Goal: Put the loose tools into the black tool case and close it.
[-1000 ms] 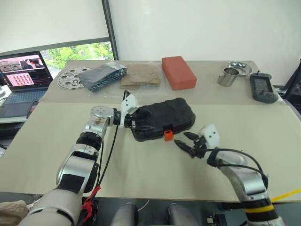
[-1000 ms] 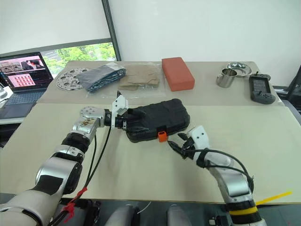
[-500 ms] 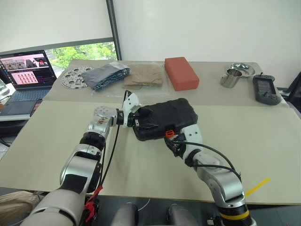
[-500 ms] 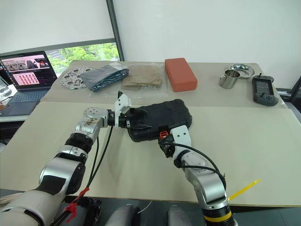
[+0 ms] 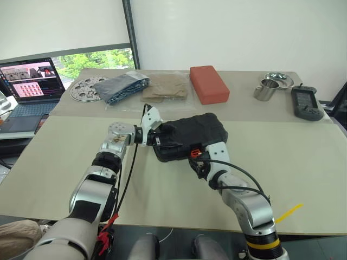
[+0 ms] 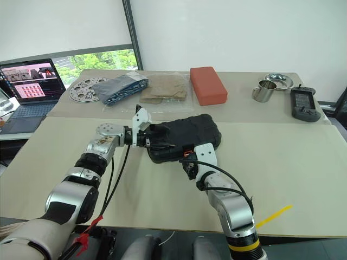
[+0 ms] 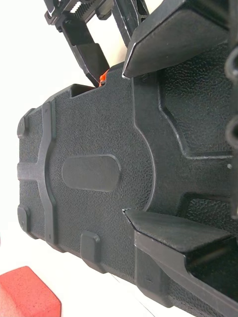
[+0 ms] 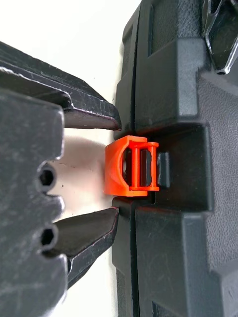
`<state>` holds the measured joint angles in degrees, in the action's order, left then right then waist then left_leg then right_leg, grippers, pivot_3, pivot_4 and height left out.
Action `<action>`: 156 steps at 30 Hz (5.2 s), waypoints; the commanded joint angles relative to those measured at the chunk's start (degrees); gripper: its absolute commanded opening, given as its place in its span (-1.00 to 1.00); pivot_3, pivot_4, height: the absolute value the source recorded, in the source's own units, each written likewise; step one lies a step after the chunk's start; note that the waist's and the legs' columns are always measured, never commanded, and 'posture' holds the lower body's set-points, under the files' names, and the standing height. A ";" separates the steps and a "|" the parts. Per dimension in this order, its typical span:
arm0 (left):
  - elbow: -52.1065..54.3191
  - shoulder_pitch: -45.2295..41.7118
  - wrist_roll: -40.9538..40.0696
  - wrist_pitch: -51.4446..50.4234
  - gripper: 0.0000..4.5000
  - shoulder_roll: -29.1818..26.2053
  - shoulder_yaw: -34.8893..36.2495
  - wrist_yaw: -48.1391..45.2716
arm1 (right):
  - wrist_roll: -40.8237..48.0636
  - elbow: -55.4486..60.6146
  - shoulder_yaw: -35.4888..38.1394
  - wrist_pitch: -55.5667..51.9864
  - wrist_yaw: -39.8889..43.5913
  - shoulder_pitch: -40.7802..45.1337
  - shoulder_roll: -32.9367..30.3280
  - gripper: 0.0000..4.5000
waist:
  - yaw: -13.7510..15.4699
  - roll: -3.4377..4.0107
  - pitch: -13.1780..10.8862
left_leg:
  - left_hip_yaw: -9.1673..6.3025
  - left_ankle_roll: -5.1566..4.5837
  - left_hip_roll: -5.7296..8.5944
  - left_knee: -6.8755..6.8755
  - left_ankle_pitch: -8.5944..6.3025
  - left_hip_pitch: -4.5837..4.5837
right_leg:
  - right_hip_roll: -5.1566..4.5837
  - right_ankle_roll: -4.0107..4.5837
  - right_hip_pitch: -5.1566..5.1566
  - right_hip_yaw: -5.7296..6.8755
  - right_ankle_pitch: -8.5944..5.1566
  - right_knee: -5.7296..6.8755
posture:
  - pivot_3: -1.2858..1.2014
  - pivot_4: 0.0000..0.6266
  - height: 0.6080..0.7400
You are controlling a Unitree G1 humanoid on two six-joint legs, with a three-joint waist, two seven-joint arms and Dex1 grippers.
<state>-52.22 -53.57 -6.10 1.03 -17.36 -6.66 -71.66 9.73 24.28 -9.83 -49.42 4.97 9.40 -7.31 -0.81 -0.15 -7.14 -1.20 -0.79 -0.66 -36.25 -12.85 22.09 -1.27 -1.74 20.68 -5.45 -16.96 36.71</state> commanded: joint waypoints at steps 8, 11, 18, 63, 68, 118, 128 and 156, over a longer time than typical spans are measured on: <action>-0.47 1.07 2.14 0.36 1.00 1.54 -2.00 0.28 | -1.40 5.17 -0.36 -0.55 0.34 -0.81 -1.83 -0.45 | 0.11 0.00 0.00 | -0.03 0.00 0.02 0.00 0.00 0.02 | -0.01 -0.05 -0.02 0.01 -0.03 -0.01 | 0.03 -0.52 1.00; -1.29 0.99 3.16 1.12 1.00 1.60 -2.57 0.94 | -1.56 6.61 -0.35 -1.24 0.23 -1.13 -1.98 -0.45 | 0.14 0.00 0.01 | -0.07 0.00 0.05 0.00 0.00 0.03 | -0.03 -0.08 -0.04 0.01 -0.04 -0.03 | 0.03 -0.52 1.00; -2.15 0.92 3.98 2.30 1.00 1.83 -2.99 1.31 | -2.13 8.30 -0.19 -2.19 0.05 -0.17 -2.05 -0.45 | 0.20 0.01 0.02 | -0.16 0.00 0.09 0.00 0.00 0.01 | -0.07 -0.21 -0.16 0.05 -0.12 -0.09 | 0.03 -0.52 1.00; -4.91 3.42 7.54 3.42 1.00 1.92 -5.91 1.79 | -7.40 0.16 0.91 19.73 0.77 -2.04 -0.60 -0.45 | -0.29 0.00 0.01 | -0.19 -0.06 0.16 0.19 0.04 -0.04 | -0.09 -0.34 -0.09 0.00 -0.20 -0.19 | 0.03 -0.52 1.00; -5.93 4.19 8.16 4.18 1.00 2.66 -5.97 2.53 | -6.59 -0.42 1.22 21.17 1.45 -3.02 -0.39 -0.45 | -0.04 0.04 0.07 | -0.19 -0.06 0.16 0.20 0.04 -0.12 | -0.09 -0.35 -0.28 0.00 -0.21 -0.33 | 0.03 -0.52 1.00; -8.46 6.28 10.73 6.69 1.00 4.33 -6.53 5.11 | -6.79 -21.63 4.01 47.71 8.38 -4.65 -0.34 0.16 | -0.05 -0.27 0.89 | -0.25 -0.15 0.29 0.21 0.10 -0.32 | -0.29 -0.37 -0.65 -0.13 -0.22 -0.55 | 0.03 -0.52 1.00; -8.60 6.20 10.72 6.69 1.00 4.41 -6.42 5.38 | -7.39 -16.42 2.79 36.33 8.12 -4.59 -0.82 0.16 | -0.05 -0.25 0.97 | -0.24 -0.14 0.28 0.21 0.10 -0.29 | -0.29 -0.37 -0.64 -0.13 -0.22 -0.57 | 0.03 -0.52 1.00; -8.87 6.40 10.85 6.63 1.00 4.62 -6.43 5.74 | -7.85 -14.71 3.27 39.67 8.27 -3.81 -0.55 -0.49 | 0.02 -0.31 0.97 | -0.25 -0.14 0.28 0.22 0.10 -0.25 | -0.31 -0.39 -0.62 -0.12 -0.23 -0.62 | 0.03 -0.52 1.00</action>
<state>-54.78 -51.18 0.32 10.03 -13.37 -8.85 -65.69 1.29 6.17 -6.95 -12.39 12.71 4.41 -7.95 -0.79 -0.47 -6.17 -1.45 -0.94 -0.39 -36.03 -12.75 21.84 -1.58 -2.13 20.07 -5.57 -17.20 36.09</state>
